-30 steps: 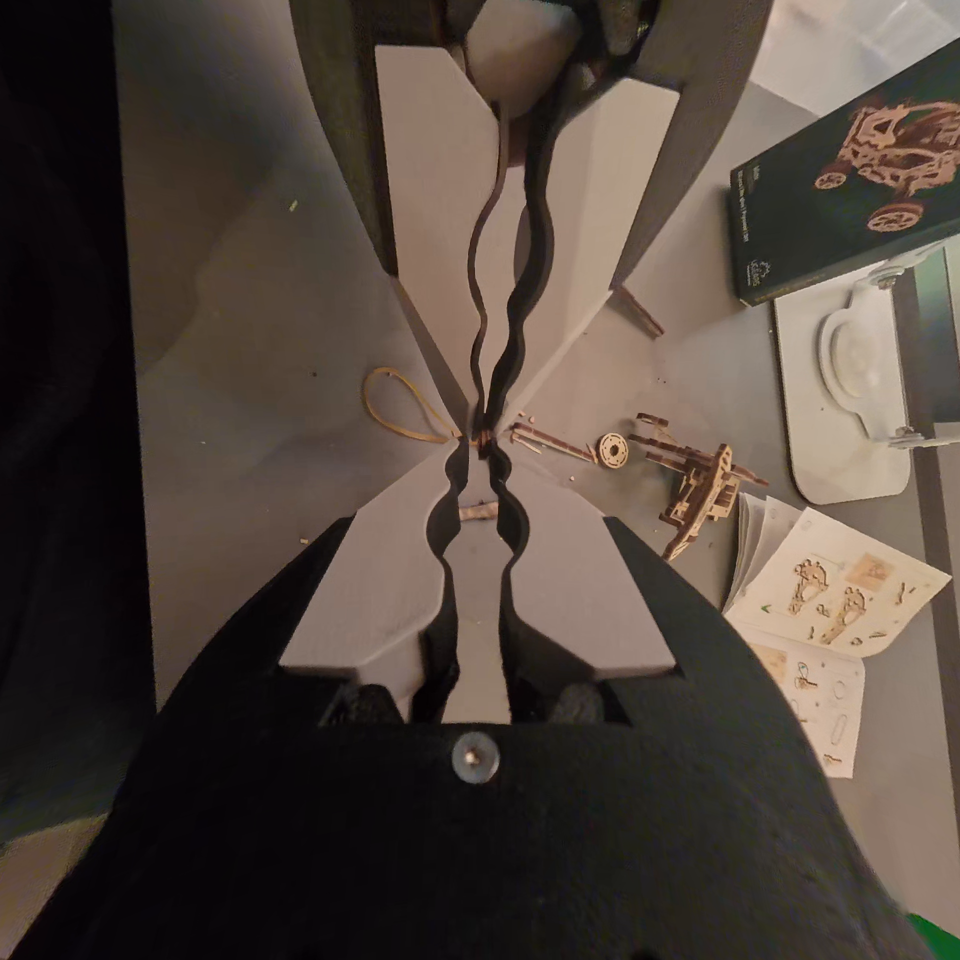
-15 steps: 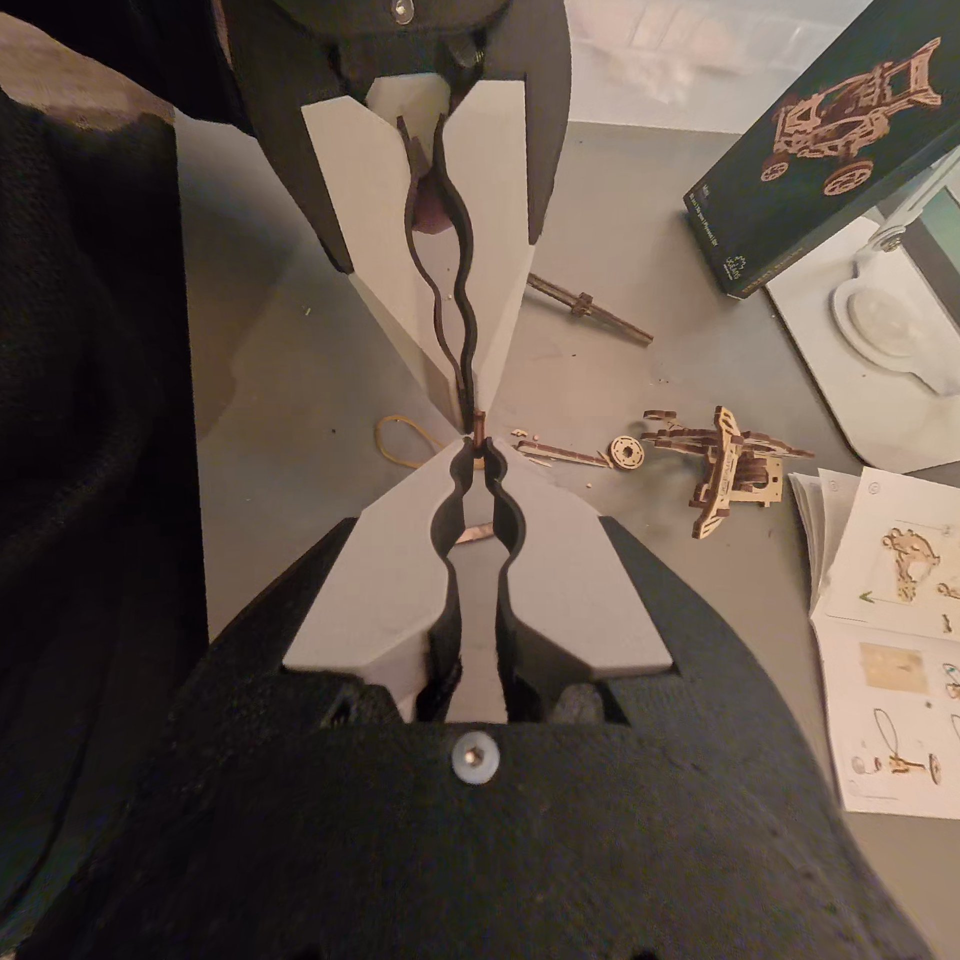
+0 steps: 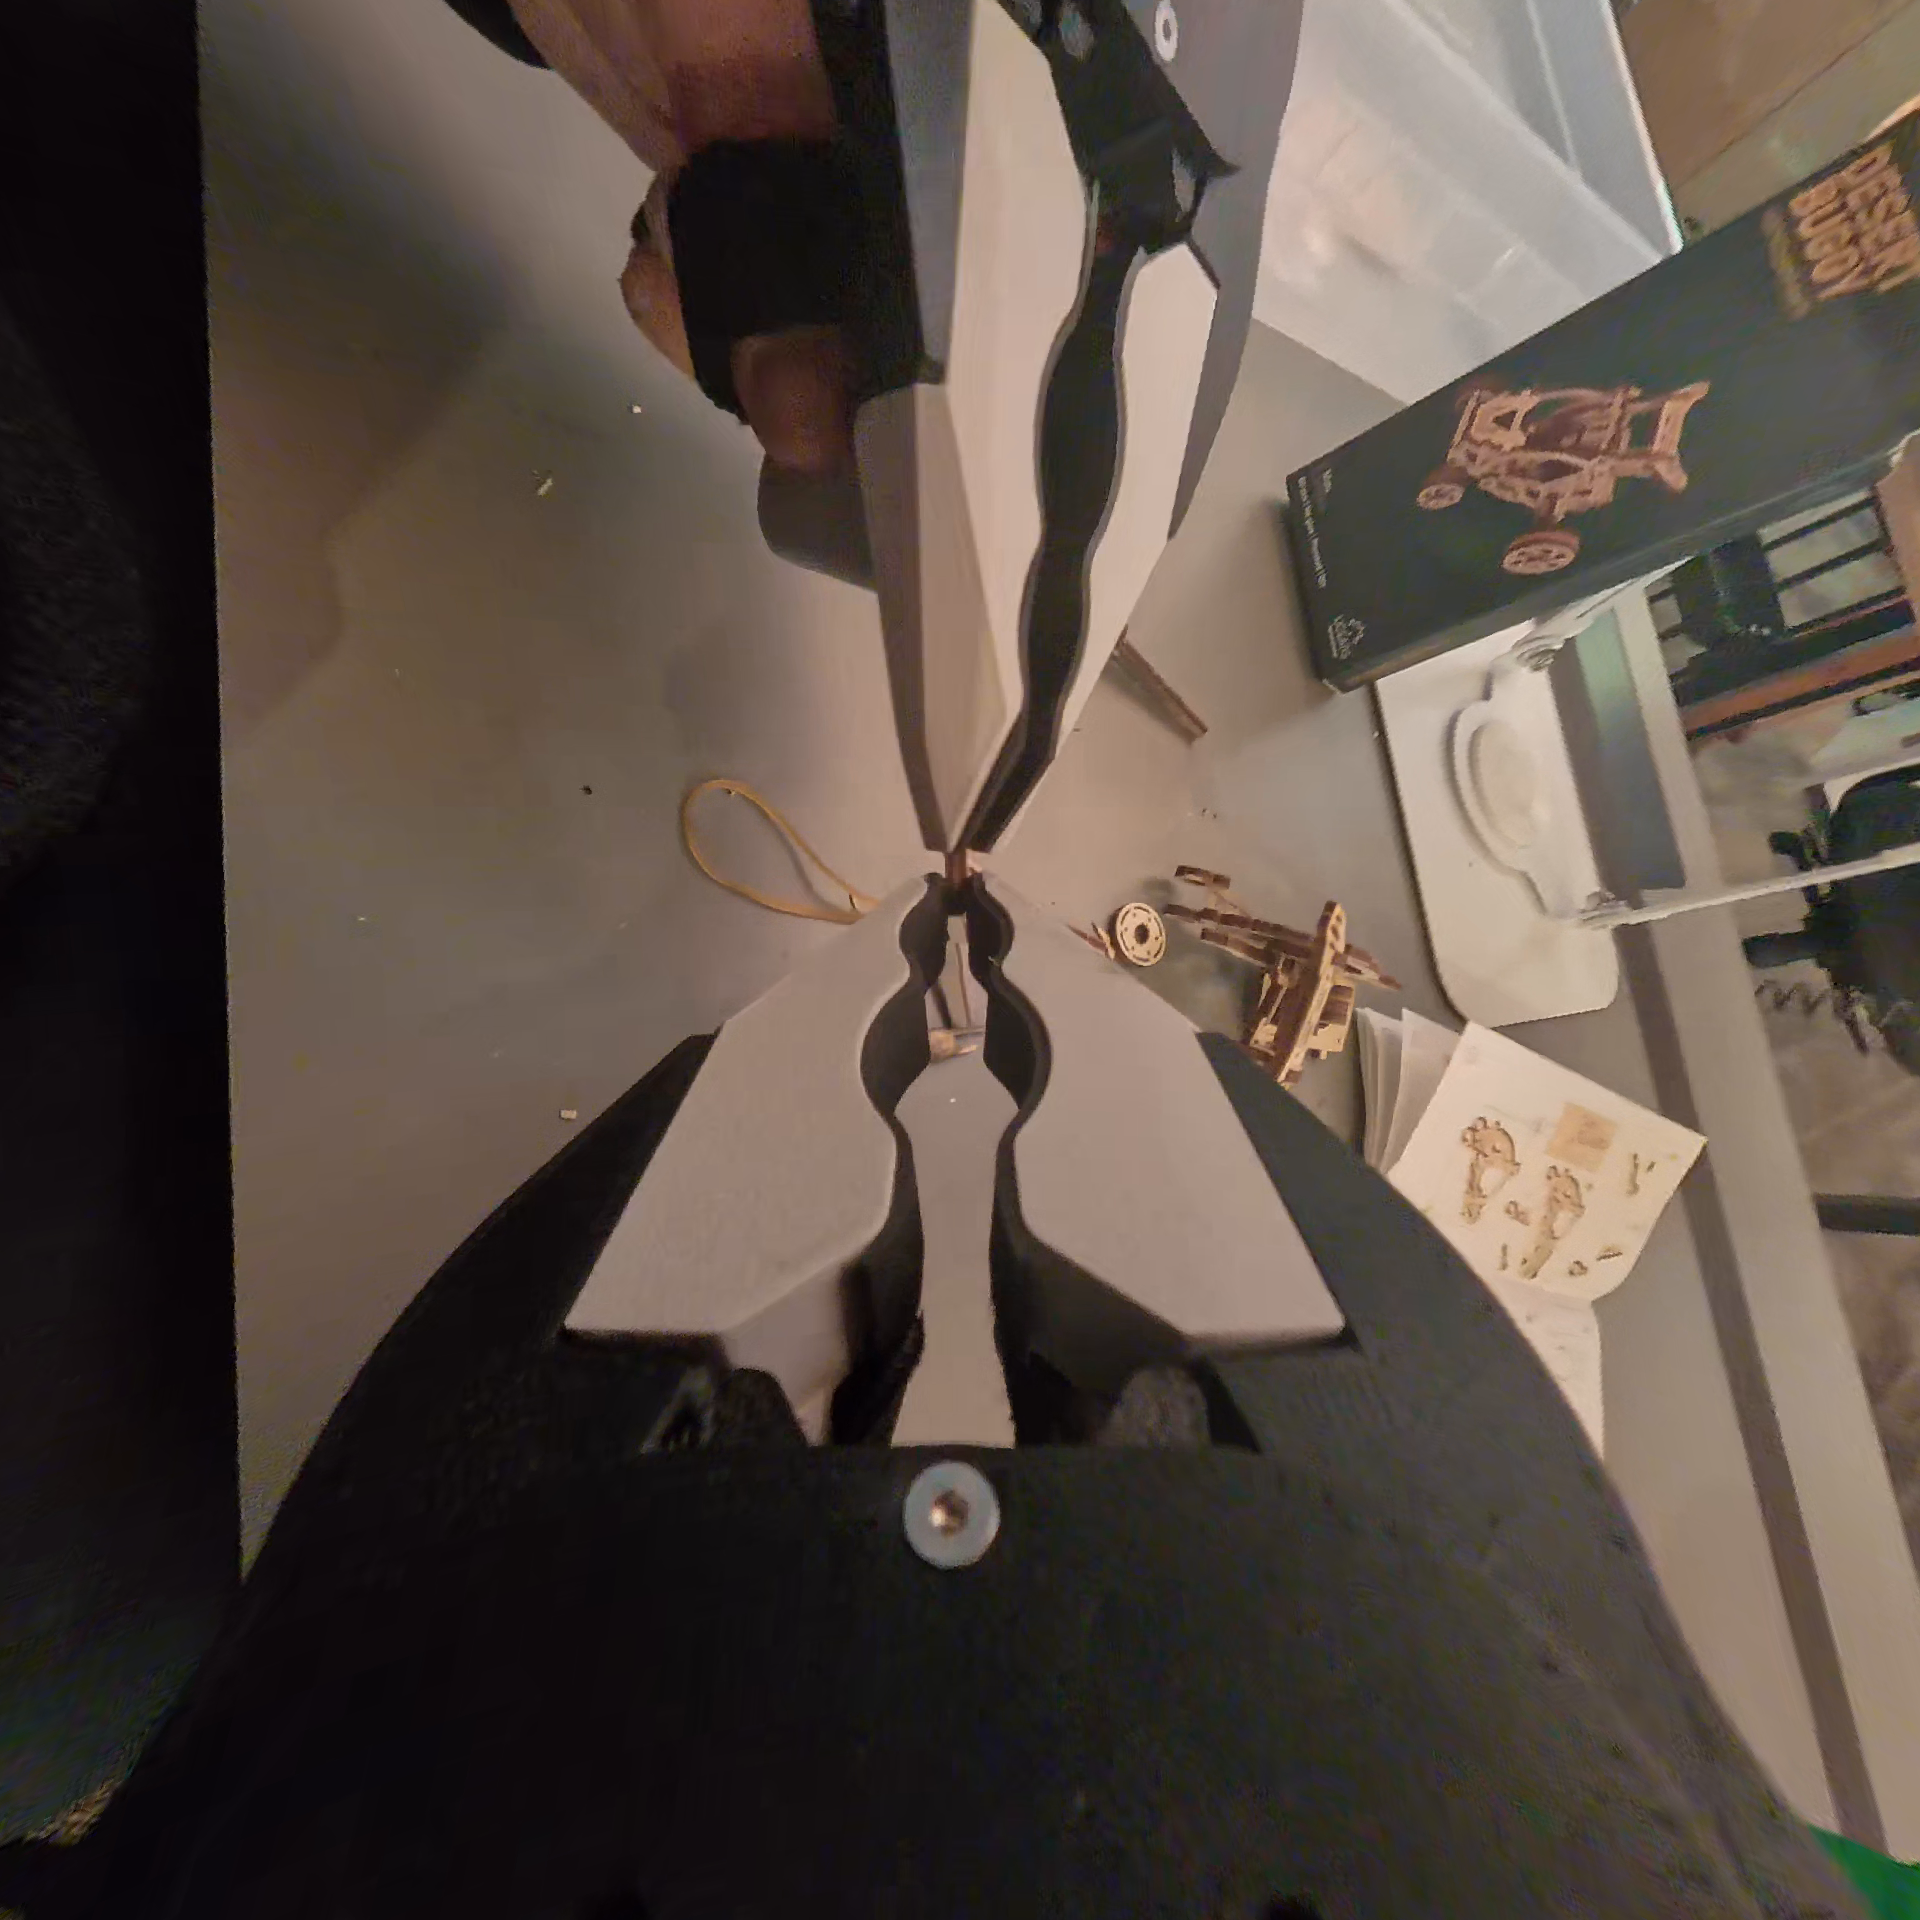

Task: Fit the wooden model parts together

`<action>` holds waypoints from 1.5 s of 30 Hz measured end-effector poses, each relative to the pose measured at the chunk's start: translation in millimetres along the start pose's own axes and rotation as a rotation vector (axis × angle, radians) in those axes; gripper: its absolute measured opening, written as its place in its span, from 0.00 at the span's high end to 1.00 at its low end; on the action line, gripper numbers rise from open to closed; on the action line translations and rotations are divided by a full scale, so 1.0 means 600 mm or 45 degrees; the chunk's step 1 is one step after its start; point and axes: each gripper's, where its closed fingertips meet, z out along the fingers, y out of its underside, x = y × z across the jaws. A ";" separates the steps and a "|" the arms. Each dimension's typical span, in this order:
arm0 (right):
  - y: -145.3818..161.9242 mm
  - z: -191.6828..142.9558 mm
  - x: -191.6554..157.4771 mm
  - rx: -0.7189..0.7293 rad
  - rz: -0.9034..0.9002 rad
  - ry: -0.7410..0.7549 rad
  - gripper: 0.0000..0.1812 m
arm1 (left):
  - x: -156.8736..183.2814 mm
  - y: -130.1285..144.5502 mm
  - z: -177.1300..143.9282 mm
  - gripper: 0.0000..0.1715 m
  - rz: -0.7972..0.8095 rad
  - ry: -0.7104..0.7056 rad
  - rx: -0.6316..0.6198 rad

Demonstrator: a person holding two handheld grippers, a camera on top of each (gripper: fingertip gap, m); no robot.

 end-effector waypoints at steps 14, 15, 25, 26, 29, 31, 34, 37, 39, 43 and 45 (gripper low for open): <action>-0.007 -0.007 0.009 0.018 -0.080 0.117 1.00 | -0.004 -0.014 -0.015 0.93 -0.227 0.066 0.132; -0.005 -0.008 0.011 0.009 -0.090 0.130 1.00 | -0.004 -0.017 -0.018 0.93 -0.249 0.076 0.150; -0.010 -0.013 0.015 0.028 -0.107 0.177 1.00 | 0.002 -0.016 -0.010 0.98 -0.322 0.115 0.172; -0.009 -0.013 0.015 0.024 -0.108 0.180 1.00 | 0.002 -0.015 -0.009 0.98 -0.315 0.108 0.169; -0.008 -0.012 0.015 0.020 -0.106 0.189 1.00 | 0.001 -0.015 -0.009 0.98 -0.305 0.094 0.168; -0.008 -0.012 0.016 0.019 -0.104 0.198 0.99 | 0.000 -0.016 -0.008 0.98 -0.310 0.080 0.172; -0.008 -0.012 0.018 0.011 -0.118 0.208 0.97 | -0.004 -0.016 -0.005 0.98 -0.297 0.041 0.177; -0.008 -0.014 0.018 -0.008 -0.148 0.225 0.96 | -0.008 -0.015 -0.003 0.98 -0.272 -0.006 0.162; -0.010 -0.015 0.017 -0.009 -0.162 0.236 0.97 | -0.008 -0.013 -0.001 0.98 -0.270 -0.021 0.151; -0.006 -0.009 0.014 -0.031 -0.176 0.232 0.99 | -0.006 -0.010 0.004 0.98 -0.267 -0.028 0.145; -0.004 -0.007 0.012 -0.035 -0.181 0.229 1.00 | -0.008 -0.008 0.004 0.98 -0.271 -0.042 0.144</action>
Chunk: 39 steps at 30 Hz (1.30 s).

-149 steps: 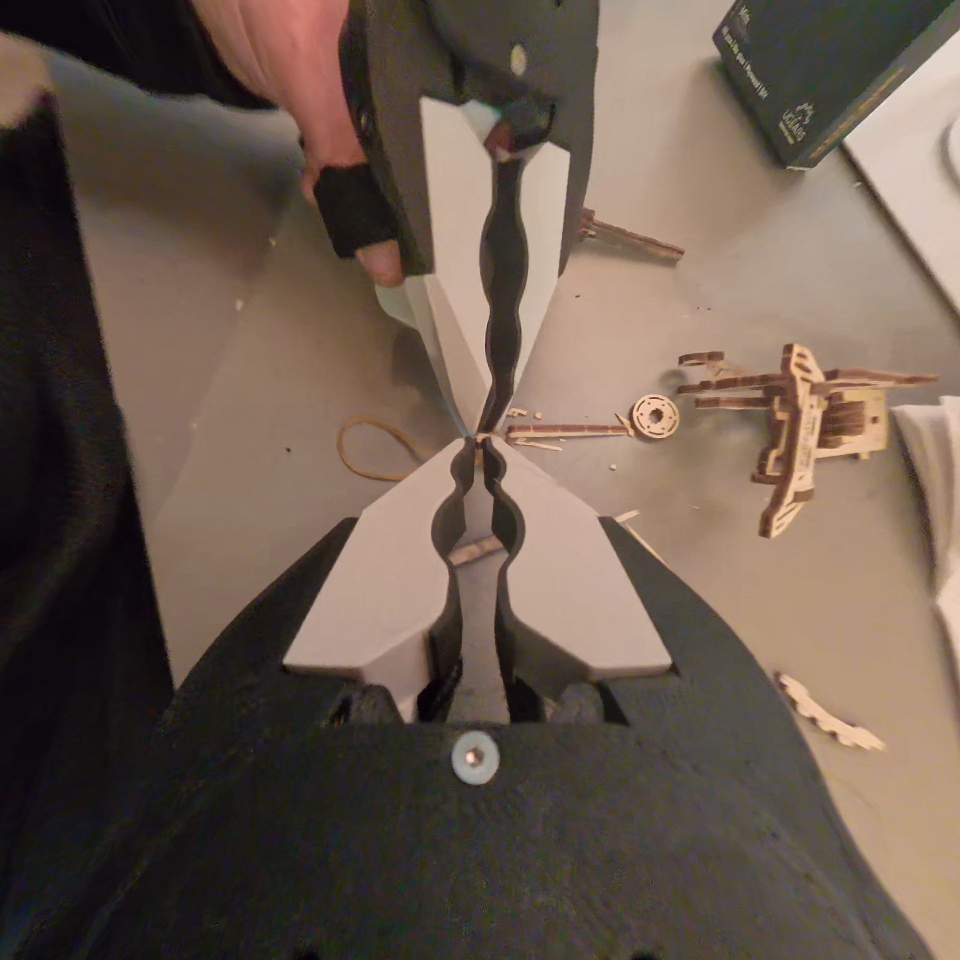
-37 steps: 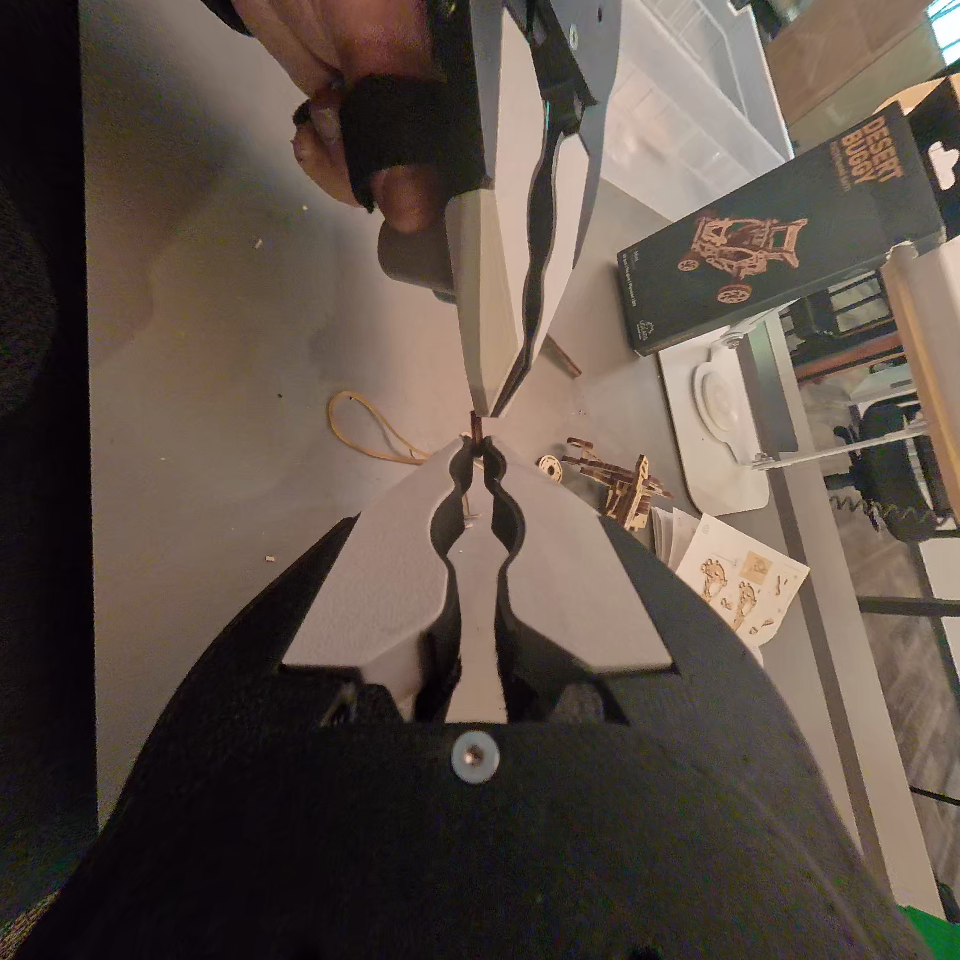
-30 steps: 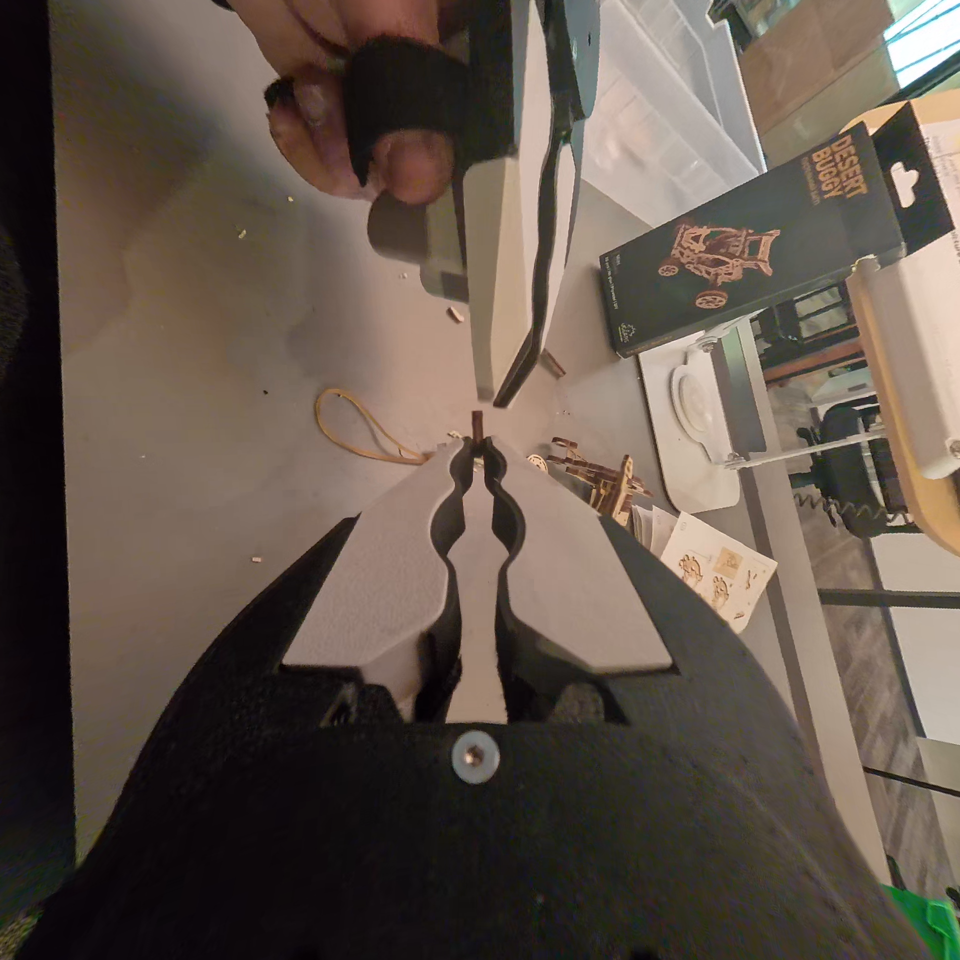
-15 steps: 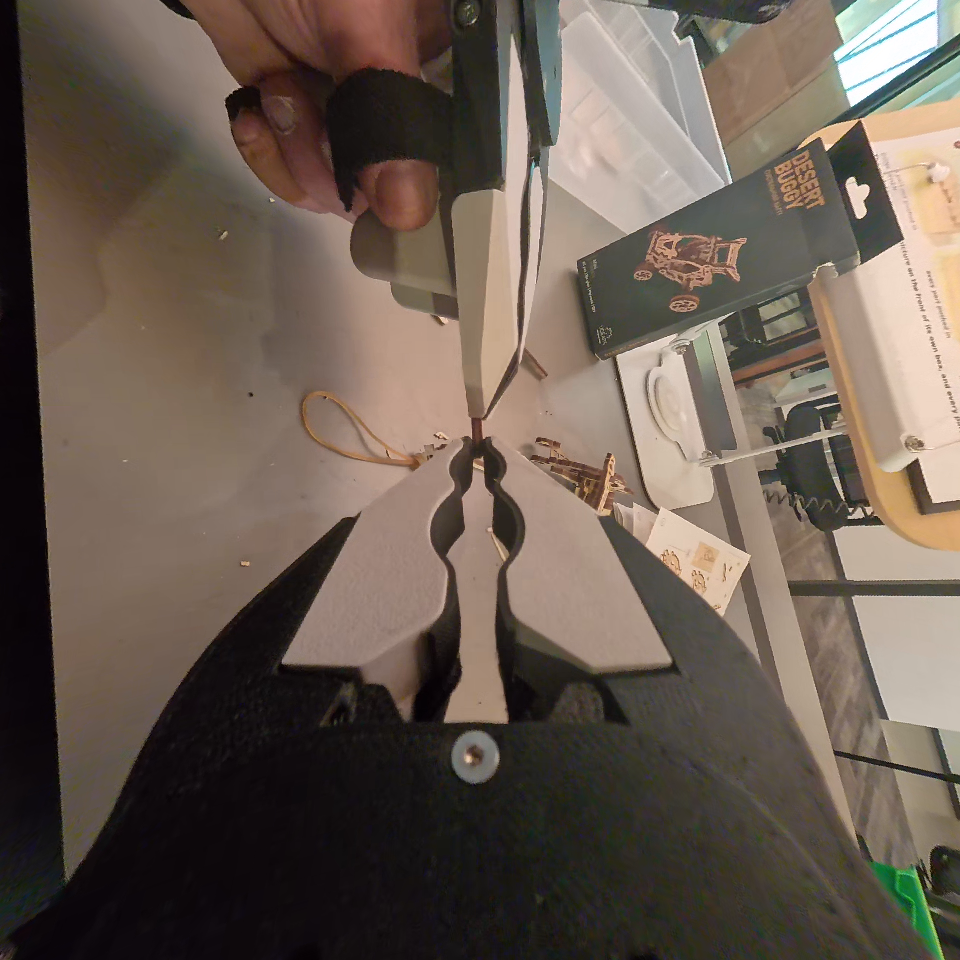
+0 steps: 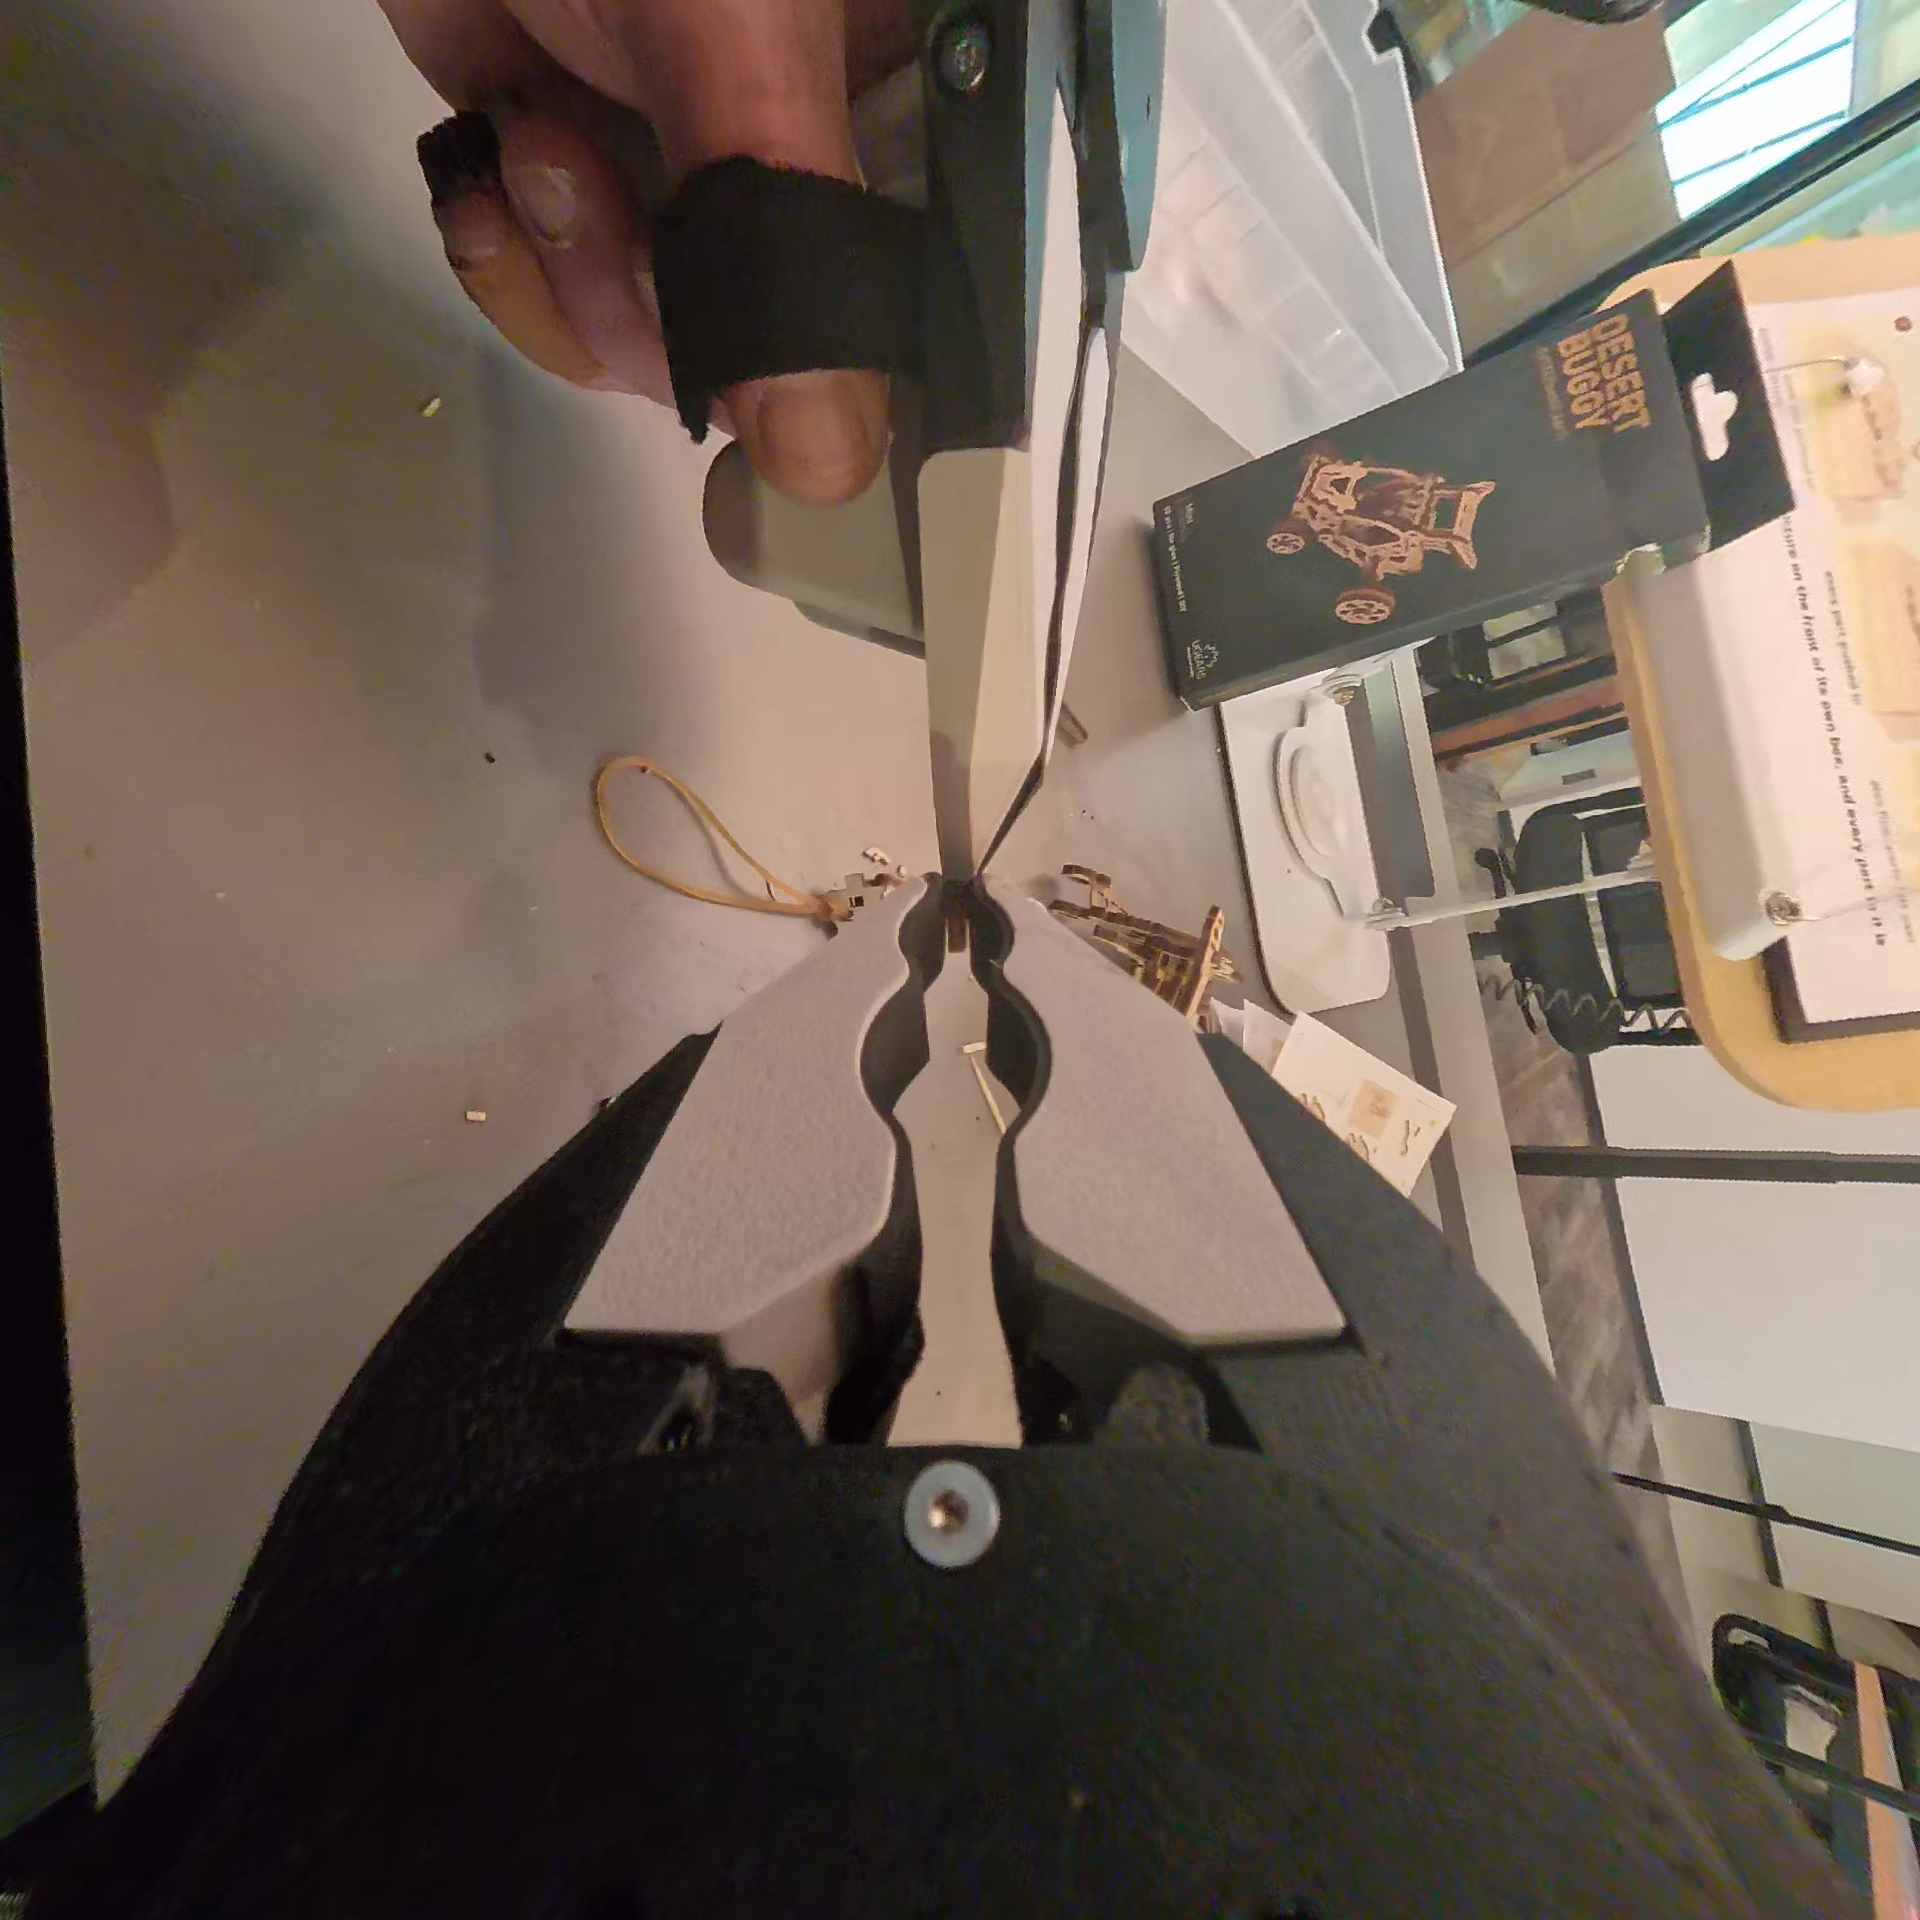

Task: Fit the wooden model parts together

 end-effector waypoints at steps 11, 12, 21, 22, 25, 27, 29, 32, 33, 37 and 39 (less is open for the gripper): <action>0.000 0.010 0.001 0.002 0.009 0.013 1.00 | -0.017 0.004 -0.005 0.98 -0.004 -0.095 0.025; 0.001 0.010 0.001 -0.001 0.007 0.015 1.00 | -0.018 0.004 -0.005 0.98 -0.004 -0.098 0.025; 0.014 0.024 -0.010 -0.013 0.025 -0.034 1.00 | -0.032 0.012 -0.011 0.93 -0.057 -0.104 0.030; 0.019 0.028 -0.013 -0.019 0.030 -0.042 1.00 | -0.039 0.014 -0.014 0.92 -0.068 -0.115 0.022; 0.032 0.041 -0.024 -0.036 0.038 -0.076 1.00 | -0.057 0.028 -0.015 0.88 -0.101 -0.133 -0.049; 0.041 0.051 -0.033 -0.052 0.030 -0.105 1.00 | -0.064 0.048 -0.007 0.87 -0.120 -0.121 -0.146; 0.047 0.059 -0.040 -0.063 0.024 -0.128 1.00 | -0.069 0.057 -0.001 0.87 -0.128 -0.109 -0.198; 0.054 0.066 -0.044 -0.081 0.010 -0.137 1.00 | -0.076 0.065 0.006 0.87 -0.121 -0.110 -0.268; 0.054 0.068 -0.045 -0.080 0.009 -0.139 1.00 | -0.077 0.066 0.007 0.86 -0.116 -0.106 -0.283; 0.055 0.071 -0.046 -0.072 0.001 -0.138 1.00 | -0.082 0.070 0.013 0.86 -0.091 -0.089 -0.337; 0.054 0.072 -0.047 -0.066 -0.003 -0.138 1.00 | -0.083 0.071 0.016 0.87 -0.071 -0.081 -0.356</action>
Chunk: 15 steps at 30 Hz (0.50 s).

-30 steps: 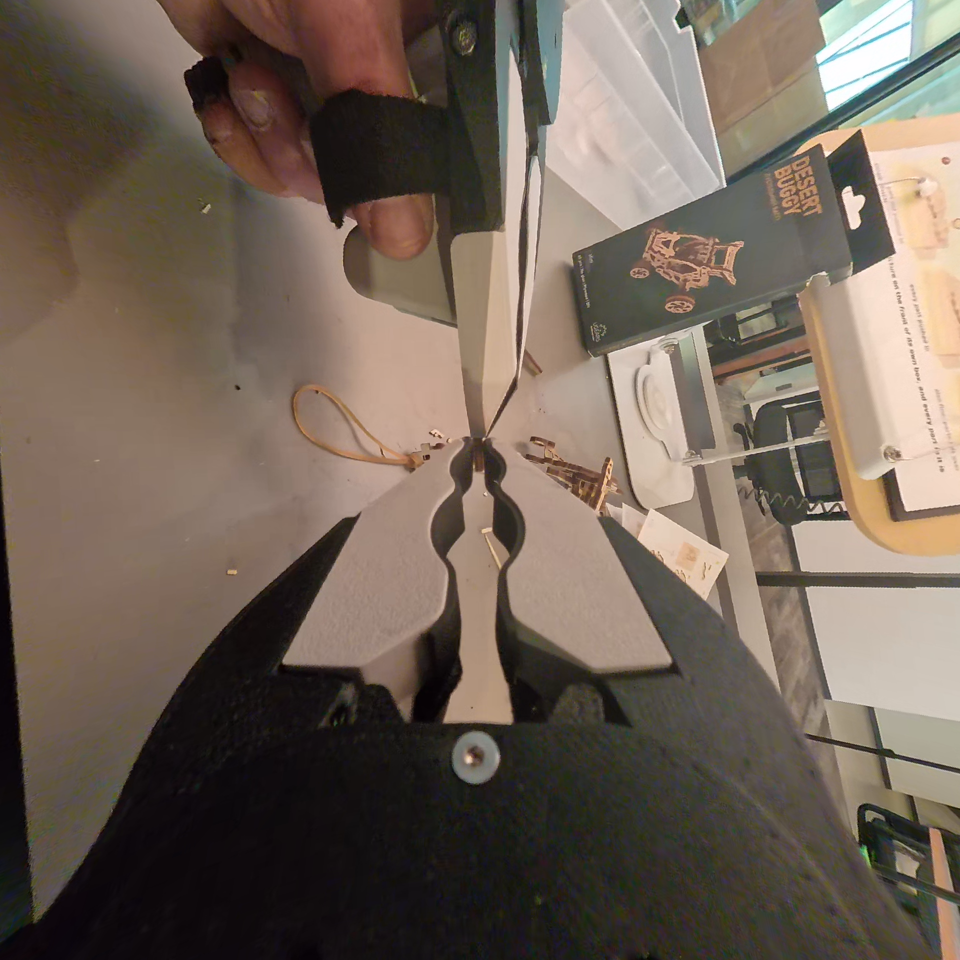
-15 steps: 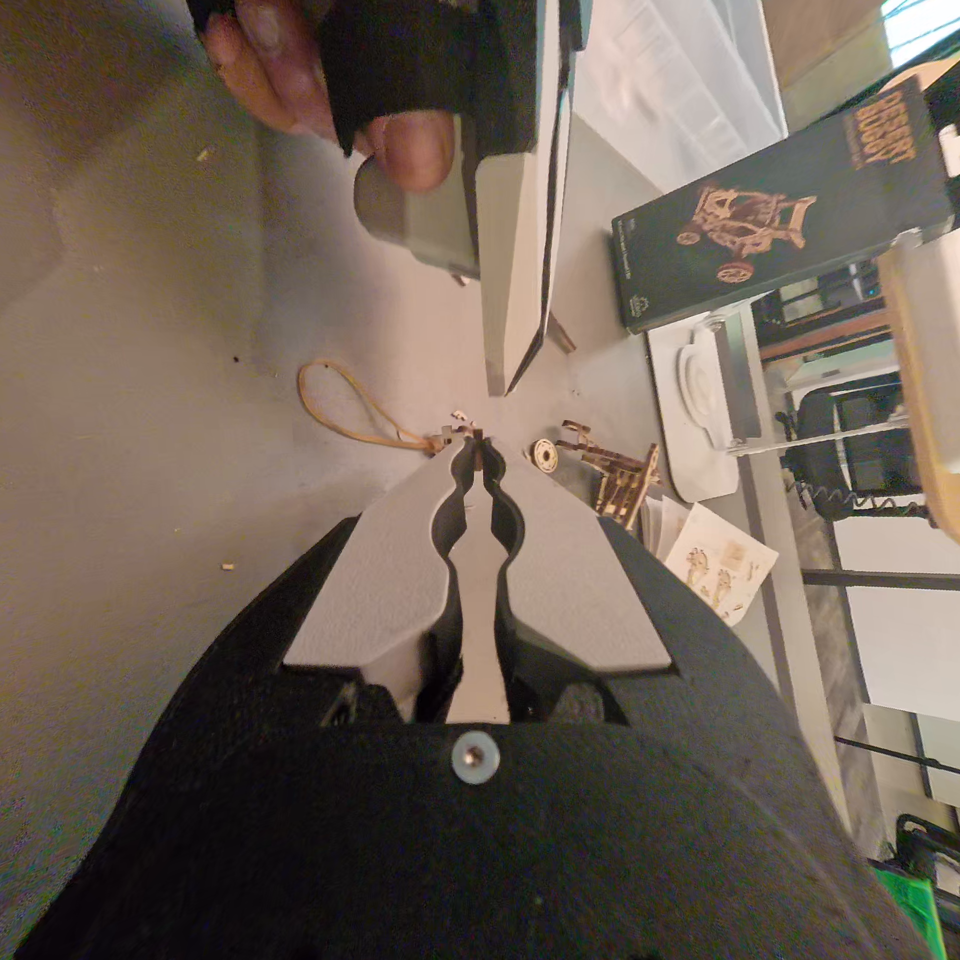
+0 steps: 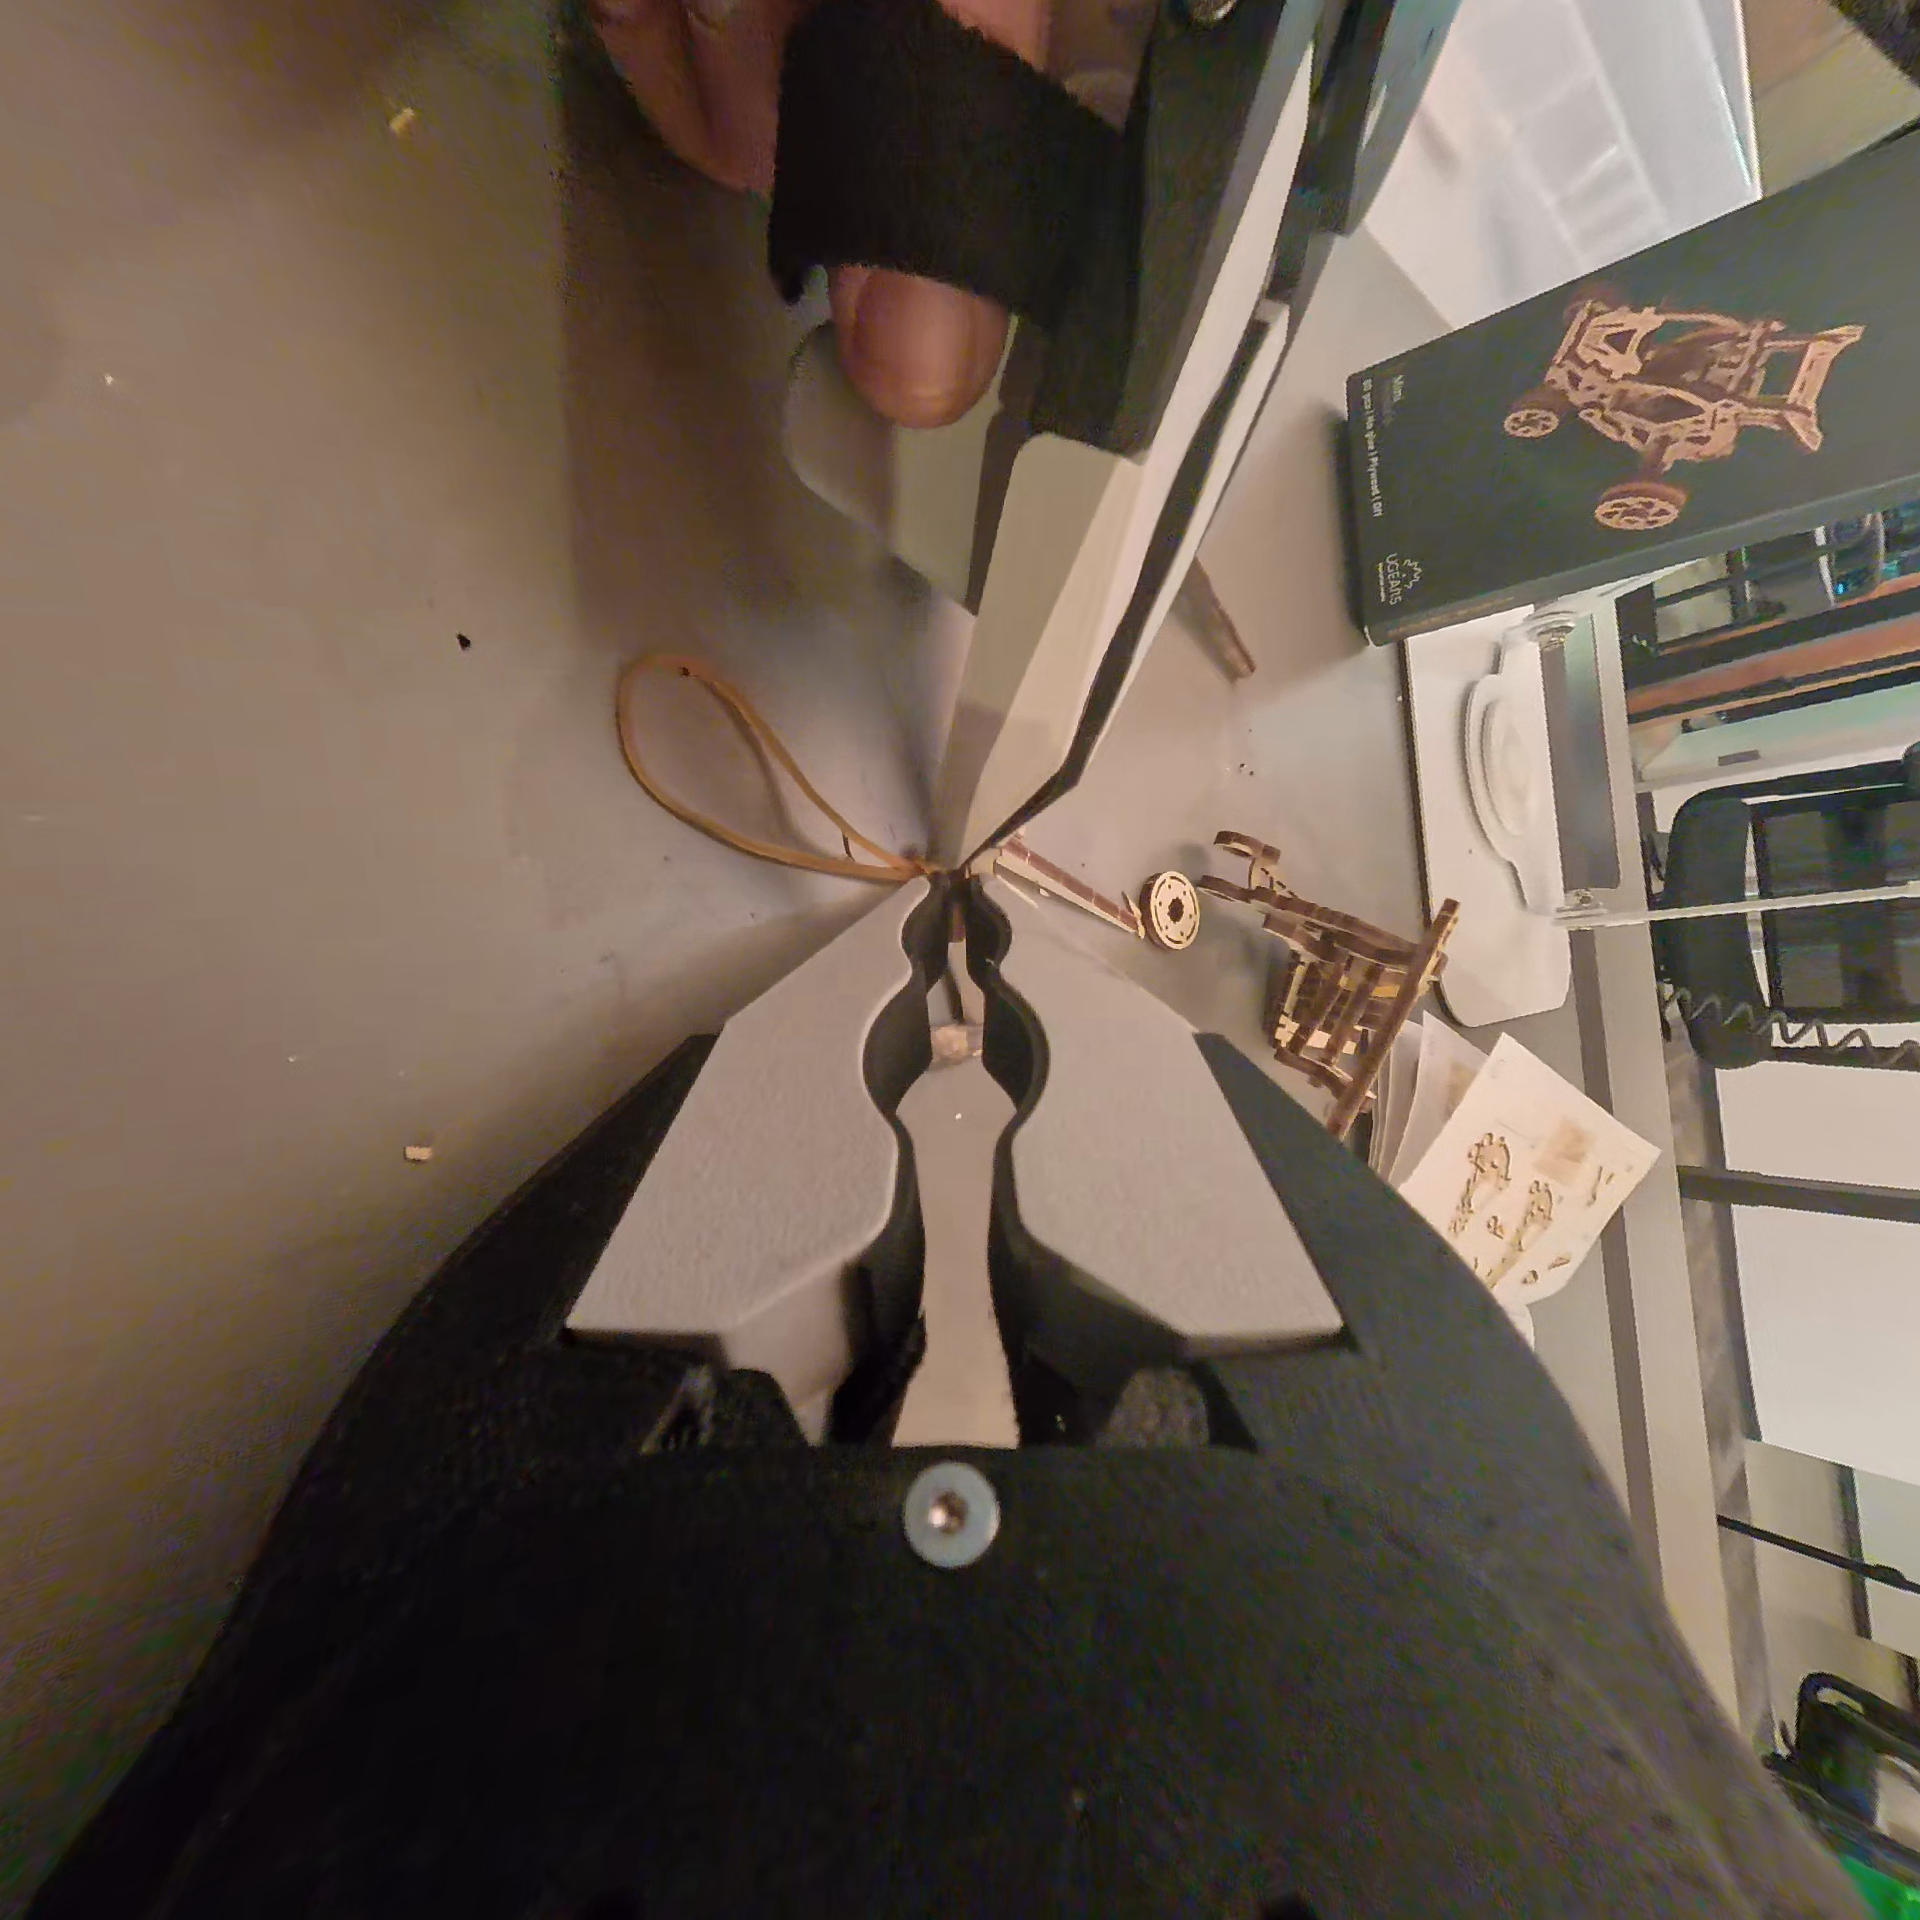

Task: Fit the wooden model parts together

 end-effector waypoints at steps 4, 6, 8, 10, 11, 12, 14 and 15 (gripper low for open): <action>0.003 0.002 0.000 0.000 0.000 0.001 1.00 | -0.001 0.002 0.004 0.87 0.005 0.022 -0.035; 0.004 0.002 0.000 0.001 -0.001 0.004 1.00 | -0.001 0.002 0.004 0.87 0.006 0.035 -0.042; 0.002 0.001 0.000 0.009 0.003 0.006 1.00 | 0.000 0.002 0.004 0.87 0.013 0.054 -0.045; 0.002 0.000 0.001 0.012 0.006 0.009 1.00 | 0.002 0.000 0.003 0.87 0.008 0.071 -0.037; 0.002 0.001 0.001 0.012 0.006 0.010 1.00 | 0.002 0.000 0.003 0.87 0.007 0.076 -0.039; 0.002 0.001 0.001 0.012 0.005 0.009 1.00 | 0.002 0.000 0.003 0.87 0.008 0.076 -0.040; 0.003 0.001 0.000 0.010 0.011 0.006 1.00 | 0.003 0.000 0.003 0.87 0.013 0.076 -0.042; 0.003 0.002 0.000 0.010 0.013 0.006 1.00 | 0.002 0.000 0.004 0.87 0.011 0.077 -0.043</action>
